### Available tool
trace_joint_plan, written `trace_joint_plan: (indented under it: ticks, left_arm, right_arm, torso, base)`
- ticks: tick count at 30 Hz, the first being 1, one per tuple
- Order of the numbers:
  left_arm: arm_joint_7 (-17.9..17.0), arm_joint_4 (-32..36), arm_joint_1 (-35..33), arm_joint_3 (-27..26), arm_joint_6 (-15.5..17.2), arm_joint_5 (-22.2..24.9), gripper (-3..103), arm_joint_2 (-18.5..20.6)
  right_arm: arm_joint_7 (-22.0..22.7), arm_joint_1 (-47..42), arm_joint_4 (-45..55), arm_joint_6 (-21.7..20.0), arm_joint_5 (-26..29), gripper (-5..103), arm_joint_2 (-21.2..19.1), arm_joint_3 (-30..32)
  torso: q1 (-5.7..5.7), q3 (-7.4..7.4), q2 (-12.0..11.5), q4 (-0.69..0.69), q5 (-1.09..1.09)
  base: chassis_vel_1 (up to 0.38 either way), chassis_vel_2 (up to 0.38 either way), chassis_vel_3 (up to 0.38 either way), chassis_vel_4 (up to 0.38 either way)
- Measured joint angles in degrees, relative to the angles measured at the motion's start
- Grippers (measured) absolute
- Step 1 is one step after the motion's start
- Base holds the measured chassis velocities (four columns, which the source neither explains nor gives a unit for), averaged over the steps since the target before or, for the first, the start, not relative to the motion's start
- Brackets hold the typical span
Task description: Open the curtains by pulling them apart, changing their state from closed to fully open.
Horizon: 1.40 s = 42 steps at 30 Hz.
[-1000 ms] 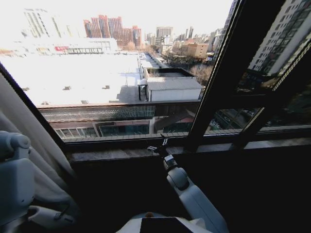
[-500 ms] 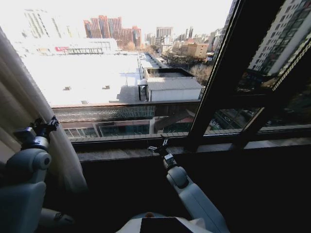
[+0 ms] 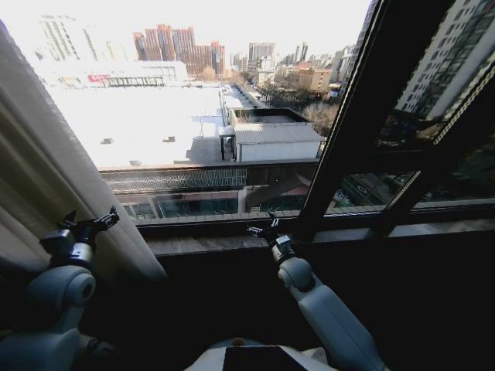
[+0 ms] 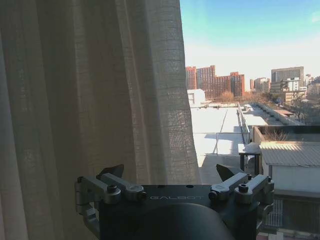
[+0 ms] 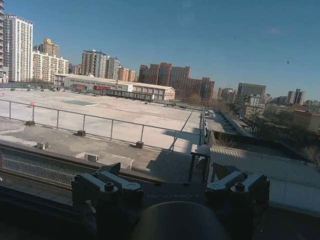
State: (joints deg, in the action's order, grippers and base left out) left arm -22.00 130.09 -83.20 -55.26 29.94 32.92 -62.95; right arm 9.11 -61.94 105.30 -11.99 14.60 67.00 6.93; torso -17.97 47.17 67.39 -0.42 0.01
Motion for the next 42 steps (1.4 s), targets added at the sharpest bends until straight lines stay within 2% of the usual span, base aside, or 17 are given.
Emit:
trace_joint_plan:
  ticks: [2,4,5,7,8,9,12,19,31,42]
  left_arm:
    - [0.05,0.49,-0.31,-0.16,0.07,-0.38,100,-1.46]
    - [2.18,0.71,-1.71,0.23,-0.62,-2.15,100,-2.55]
    - [2.18,0.71,-1.71,0.23,-0.62,-2.15,100,-2.55]
    - [9.03,1.24,-5.13,-0.12,-3.17,-5.99,100,-3.69]
    - [9.03,1.24,-5.13,-0.12,-3.17,-5.99,100,-3.69]
    - [12.02,1.45,-6.74,-0.48,-4.53,-7.07,100,-4.22]
    - [14.41,1.96,-8.68,-0.26,-6.10,-8.22,100,-4.94]
    - [16.20,2.29,-8.92,0.22,-8.25,-6.98,100,-5.23]
    - [16.37,2.20,-8.86,0.88,-8.76,-7.26,100,-5.09]
    - [16.35,1.63,-8.64,1.30,-9.28,-7.90,100,-4.81]
  right_arm:
    - [0.00,0.19,0.42,-0.39,0.32,100,-0.51,0.47]
    - [0.01,-0.03,1.63,-1.05,0.52,100,-0.99,1.66]
    - [0.01,-0.03,1.63,-1.05,0.52,100,-0.99,1.66]
    - [0.24,-0.35,3.35,-2.08,0.80,100,-1.10,2.70]
    - [0.24,-0.35,3.35,-2.08,0.80,100,-1.10,2.70]
    - [0.27,-0.09,3.76,-2.38,0.84,100,-0.97,2.77]
    - [0.27,0.21,4.69,-2.84,0.80,100,-0.65,2.77]
    - [0.23,-0.25,6.54,-3.97,0.48,100,-0.27,2.83]
    - [0.07,-1.68,6.76,-4.06,-0.69,100,0.62,4.00]
    - [0.02,-2.58,6.07,-3.96,-1.18,100,1.61,5.01]
  torso:
    - [0.00,0.00,0.00,-0.01,0.01]
    - [0.00,0.00,0.00,0.00,0.01]
    - [0.00,0.00,0.00,0.00,0.01]
    - [0.00,0.00,0.00,-0.02,0.00]
    - [0.00,0.00,0.00,-0.02,0.00]
    - [0.00,0.00,0.00,0.02,0.00]
    - [0.01,0.00,0.00,0.01,0.00]
    - [0.00,0.01,0.00,-0.01,0.00]
    - [0.00,0.01,0.00,0.00,-0.01]
    - [0.00,0.00,0.01,0.01,-0.01]
  base:
    - [0.000,0.000,0.000,0.000]
    - [0.000,0.000,0.000,0.000]
    - [0.000,0.000,0.000,0.000]
    - [0.000,0.000,0.000,0.000]
    - [0.000,0.000,0.000,0.000]
    - [0.000,0.000,0.000,0.000]
    - [0.000,0.000,0.000,0.000]
    - [0.000,0.000,0.000,0.000]
    - [-0.012,-0.041,0.019,0.043]
    - [-0.141,-0.239,0.146,0.249]
